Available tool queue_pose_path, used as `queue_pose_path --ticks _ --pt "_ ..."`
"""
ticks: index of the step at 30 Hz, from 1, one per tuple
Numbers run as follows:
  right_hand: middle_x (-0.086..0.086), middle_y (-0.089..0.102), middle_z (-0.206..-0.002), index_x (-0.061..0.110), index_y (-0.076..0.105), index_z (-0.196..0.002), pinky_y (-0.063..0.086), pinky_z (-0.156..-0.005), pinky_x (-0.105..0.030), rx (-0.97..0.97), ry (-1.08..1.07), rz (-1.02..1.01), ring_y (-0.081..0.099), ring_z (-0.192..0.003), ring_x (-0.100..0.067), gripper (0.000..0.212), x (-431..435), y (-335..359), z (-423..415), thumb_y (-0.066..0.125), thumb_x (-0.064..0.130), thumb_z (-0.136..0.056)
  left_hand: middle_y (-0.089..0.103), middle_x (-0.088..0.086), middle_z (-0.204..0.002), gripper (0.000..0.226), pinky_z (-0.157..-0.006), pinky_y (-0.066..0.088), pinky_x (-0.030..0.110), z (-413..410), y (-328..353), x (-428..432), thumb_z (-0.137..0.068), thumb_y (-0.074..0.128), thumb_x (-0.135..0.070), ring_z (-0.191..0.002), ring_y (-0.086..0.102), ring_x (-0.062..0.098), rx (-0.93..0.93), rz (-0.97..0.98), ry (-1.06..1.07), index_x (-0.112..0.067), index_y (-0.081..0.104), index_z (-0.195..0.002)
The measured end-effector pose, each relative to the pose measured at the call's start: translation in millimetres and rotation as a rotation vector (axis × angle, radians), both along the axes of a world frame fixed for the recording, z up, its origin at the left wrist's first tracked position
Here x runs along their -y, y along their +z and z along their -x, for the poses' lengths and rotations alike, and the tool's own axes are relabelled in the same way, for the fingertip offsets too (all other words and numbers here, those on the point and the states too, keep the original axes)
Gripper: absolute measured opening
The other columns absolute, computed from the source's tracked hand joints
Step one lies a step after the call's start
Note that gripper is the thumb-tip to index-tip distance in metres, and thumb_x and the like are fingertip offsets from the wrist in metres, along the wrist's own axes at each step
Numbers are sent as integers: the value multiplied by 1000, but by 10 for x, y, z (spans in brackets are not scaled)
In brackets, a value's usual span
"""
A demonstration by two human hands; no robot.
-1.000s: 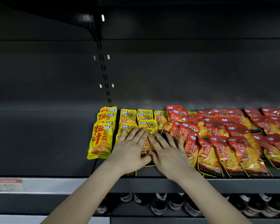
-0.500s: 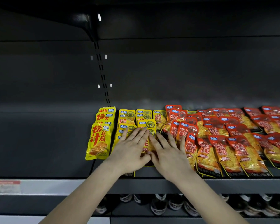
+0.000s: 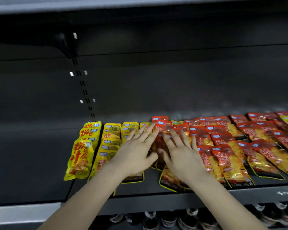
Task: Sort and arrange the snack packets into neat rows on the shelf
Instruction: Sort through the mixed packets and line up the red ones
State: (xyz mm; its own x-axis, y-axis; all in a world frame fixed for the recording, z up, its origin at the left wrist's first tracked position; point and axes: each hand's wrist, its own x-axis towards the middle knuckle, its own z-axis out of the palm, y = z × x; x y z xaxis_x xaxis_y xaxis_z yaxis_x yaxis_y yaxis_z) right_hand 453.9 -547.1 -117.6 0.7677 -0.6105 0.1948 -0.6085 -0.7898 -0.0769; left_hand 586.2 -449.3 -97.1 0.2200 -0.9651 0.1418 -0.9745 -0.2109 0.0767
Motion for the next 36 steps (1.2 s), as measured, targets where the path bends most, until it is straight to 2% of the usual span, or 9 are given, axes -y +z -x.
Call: queue_pose_path --ticks 2,4,6,8,10,17,24,29,36 --pt "-2 21 -155 28 26 -146 10 -112 -57 6 -9 -4 14 -143 -34 77 189 24 197 1 60 -81 -18 -9 -157 73 -119 -7 35 145 12 229 -90 30 -43 -144 -17 10 6 -3 -35 -29 -10 -150" --pt "1 10 -158 30 16 -148 4 -113 -55 27 -43 -14 5 -144 -32 71 368 57 414 3 61 -85 -14 -9 -158 76 -119 -6 34 318 21 470 -83 22 -47 -145 -14 12 25 -3 -70 -29 -7 -150" --pt "1 7 -158 31 13 -148 4 -114 -53 26 -78 -29 2 -145 -31 68 573 74 641 6 61 -88 -10 -9 -159 77 -119 -6 33 508 31 726 -80 18 -50 -146 -11 13 38 10 -98 -30 -4 -151" --pt "0 9 -158 29 15 -148 8 -114 -53 22 -97 -21 4 -144 -32 78 773 112 865 -4 62 -80 -9 -10 -159 76 -118 -6 32 711 61 989 -80 13 -54 -146 -9 14 31 28 -121 -31 -4 -151" --pt "-2 9 -158 28 15 -148 11 -114 -52 10 -116 -28 5 -144 -33 81 993 142 1091 -7 61 -78 -9 -10 -159 69 -117 -5 33 916 104 1253 -90 23 -51 -146 -8 14 14 32 -131 -32 -5 -150" --pt "0 4 -158 30 9 -149 8 -115 -50 41 -191 -63 5 -144 -32 61 1716 202 1831 25 53 -96 -6 -10 -159 64 -119 -2 34 1667 173 2031 -98 32 -43 -147 -4 16 26 34 -194 -32 -3 -150" --pt "-2 18 -156 29 23 -147 15 -112 -54 62 -280 -62 18 -141 -37 61 2322 159 2579 21 56 -93 -3 -8 -160 63 -119 -2 36 2400 193 2679 -98 34 -40 -147 -2 19 63 2 -245 -30 1 -151" --pt "-8 57 -130 25 57 -127 47 -88 -58 40 -409 5 56 -113 -40 58 2752 129 3233 30 54 -84 -6 -10 -159 62 -118 -4 34 2991 151 3210 -99 31 -41 -147 -4 18 54 0 -306 -33 -2 -150" --pt "-9 56 -132 25 54 -130 44 -90 -58 -49 -436 -12 56 -113 -41 62 3235 95 3851 26 55 -84 -6 -10 -159 61 -119 -3 38 3569 27 3720 -99 30 -41 -147 -5 18 20 -25 -334 -32 -1 -151"
